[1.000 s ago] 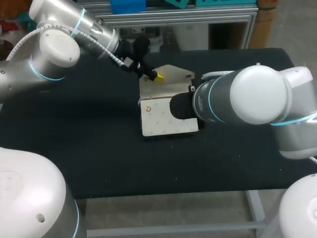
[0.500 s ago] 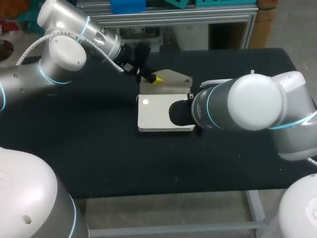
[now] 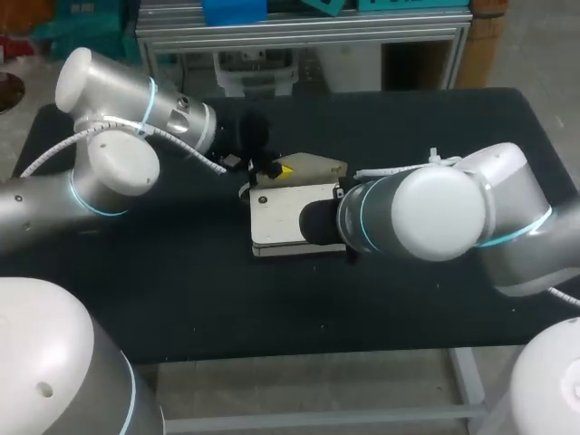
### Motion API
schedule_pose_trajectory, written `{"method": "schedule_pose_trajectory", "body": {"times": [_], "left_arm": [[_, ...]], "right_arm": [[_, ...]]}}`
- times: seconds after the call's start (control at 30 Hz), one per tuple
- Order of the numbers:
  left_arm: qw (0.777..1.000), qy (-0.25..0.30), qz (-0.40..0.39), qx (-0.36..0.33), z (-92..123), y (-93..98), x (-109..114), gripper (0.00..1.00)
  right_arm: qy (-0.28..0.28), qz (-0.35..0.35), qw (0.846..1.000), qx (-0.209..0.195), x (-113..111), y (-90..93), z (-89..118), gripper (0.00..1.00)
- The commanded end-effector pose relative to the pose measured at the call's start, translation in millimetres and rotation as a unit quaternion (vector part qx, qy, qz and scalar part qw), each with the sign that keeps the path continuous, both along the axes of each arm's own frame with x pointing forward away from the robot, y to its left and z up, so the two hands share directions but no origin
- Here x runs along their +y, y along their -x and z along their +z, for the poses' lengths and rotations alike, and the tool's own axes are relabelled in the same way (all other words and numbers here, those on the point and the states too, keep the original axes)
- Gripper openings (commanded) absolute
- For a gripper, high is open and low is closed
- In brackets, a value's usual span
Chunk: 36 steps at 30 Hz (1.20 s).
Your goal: Pick up the bag, open it, inspect its contents, close it, and place it on the opposite side
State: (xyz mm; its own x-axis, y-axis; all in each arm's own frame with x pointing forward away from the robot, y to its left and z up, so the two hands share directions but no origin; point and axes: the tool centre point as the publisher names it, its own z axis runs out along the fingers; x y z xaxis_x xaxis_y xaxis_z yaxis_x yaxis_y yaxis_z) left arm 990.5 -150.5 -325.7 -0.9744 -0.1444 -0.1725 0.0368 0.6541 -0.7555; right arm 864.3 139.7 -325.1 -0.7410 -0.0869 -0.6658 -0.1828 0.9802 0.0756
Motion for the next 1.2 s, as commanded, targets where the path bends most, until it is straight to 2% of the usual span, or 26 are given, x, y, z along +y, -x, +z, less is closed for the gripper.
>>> {"method": "schedule_pose_trajectory", "body": {"times": [0.03, 0.17, 0.27, 0.43, 0.57, 0.83, 1.2], "left_arm": [[0.999, -0.003, 0.037, -0.021, -8, 0.9, -1, 0.0], [1.0, -0.004, 0.028, -0.01, -15, -3.2, -1, 0.0], [1.0, -0.005, 0.02, -0.005, -18, -4.3, -2, 0.0], [1.0, -0.009, 0.002, 0.0, -23, -4.0, -4, 0.0], [1.0, -0.021, -0.017, -0.001, -27, -3.9, -8, 0.0], [1.0, -0.02, -0.023, 0.005, -30, -3.6, -12, 0.0], [0.999, -0.026, -0.026, 0.018, -40, -5.9, -15, 0.0]], "right_arm": [[0.0, -0.006, 1.0, -0.014, 6, 2.0, -10, 0.0], [0.005, -0.018, 0.999, -0.029, 2, 13.9, -9, 0.0], [0.008, -0.025, 0.999, -0.039, -3, 24.4, -9, 0.15], [0.011, -0.027, 0.998, -0.053, -11, 37.1, -16, 0.31], [0.009, -0.019, 0.998, -0.058, -16, 37.5, -24, 0.4], [0.007, -0.023, 0.998, -0.063, -25, 24.9, -36, 0.39], [0.014, -0.009, 0.998, -0.067, -13, 2.5, -45, 0.38]]}}
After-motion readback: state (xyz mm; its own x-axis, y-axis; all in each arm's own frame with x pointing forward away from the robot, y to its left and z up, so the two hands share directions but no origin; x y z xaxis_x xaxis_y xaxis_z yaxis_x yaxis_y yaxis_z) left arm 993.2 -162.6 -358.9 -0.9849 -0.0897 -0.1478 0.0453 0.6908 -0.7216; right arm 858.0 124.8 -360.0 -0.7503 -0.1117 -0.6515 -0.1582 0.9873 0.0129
